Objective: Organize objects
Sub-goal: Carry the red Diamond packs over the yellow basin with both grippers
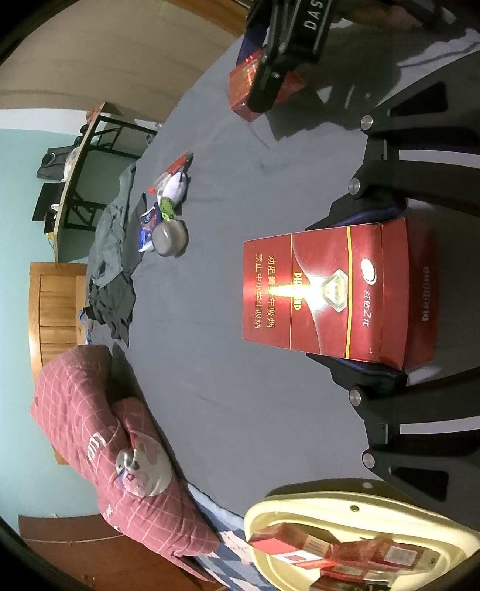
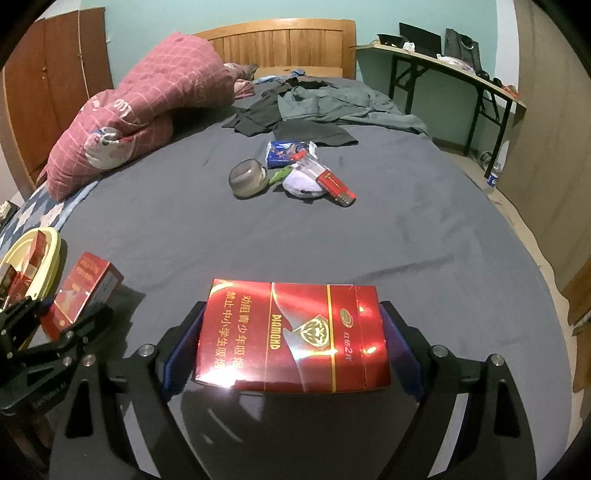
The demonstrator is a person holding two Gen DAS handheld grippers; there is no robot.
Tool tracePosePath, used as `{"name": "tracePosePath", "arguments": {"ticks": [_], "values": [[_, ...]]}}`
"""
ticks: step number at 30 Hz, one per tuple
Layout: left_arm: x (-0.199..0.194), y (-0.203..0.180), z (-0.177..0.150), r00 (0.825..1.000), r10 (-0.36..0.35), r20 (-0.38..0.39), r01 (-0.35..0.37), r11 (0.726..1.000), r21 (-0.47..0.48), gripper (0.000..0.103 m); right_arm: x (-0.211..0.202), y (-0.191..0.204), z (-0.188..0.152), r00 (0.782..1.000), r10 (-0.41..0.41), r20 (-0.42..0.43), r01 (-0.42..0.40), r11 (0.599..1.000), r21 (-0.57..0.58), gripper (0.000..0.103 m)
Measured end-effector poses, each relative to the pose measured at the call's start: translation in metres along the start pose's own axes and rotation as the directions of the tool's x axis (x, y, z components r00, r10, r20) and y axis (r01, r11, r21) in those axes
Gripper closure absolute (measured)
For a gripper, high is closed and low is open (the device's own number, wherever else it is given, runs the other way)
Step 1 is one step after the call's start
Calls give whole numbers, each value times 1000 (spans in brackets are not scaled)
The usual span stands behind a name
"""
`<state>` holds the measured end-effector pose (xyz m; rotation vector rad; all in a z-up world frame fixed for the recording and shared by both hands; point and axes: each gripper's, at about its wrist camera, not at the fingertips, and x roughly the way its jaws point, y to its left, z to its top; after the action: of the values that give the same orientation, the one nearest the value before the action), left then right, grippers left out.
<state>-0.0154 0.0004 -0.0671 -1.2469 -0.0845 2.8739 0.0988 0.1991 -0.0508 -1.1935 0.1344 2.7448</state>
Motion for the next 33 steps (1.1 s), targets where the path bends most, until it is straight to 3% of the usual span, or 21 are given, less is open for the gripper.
{"name": "tracePosePath", "arguments": {"ticks": [13, 28, 33], "values": [[-22, 23, 9, 999, 32, 42, -30, 999, -41, 48, -31, 6, 13, 998, 1, 64, 0, 1000, -9, 15], [-65, 63, 7, 993, 84, 87, -78, 994, -75, 48, -52, 64, 17, 998, -10, 54, 14, 997, -77, 15], [-89, 89, -1, 990, 102, 99, -92, 991, -101, 48, -54, 91, 21, 999, 29, 44, -26, 996, -83, 15]]}}
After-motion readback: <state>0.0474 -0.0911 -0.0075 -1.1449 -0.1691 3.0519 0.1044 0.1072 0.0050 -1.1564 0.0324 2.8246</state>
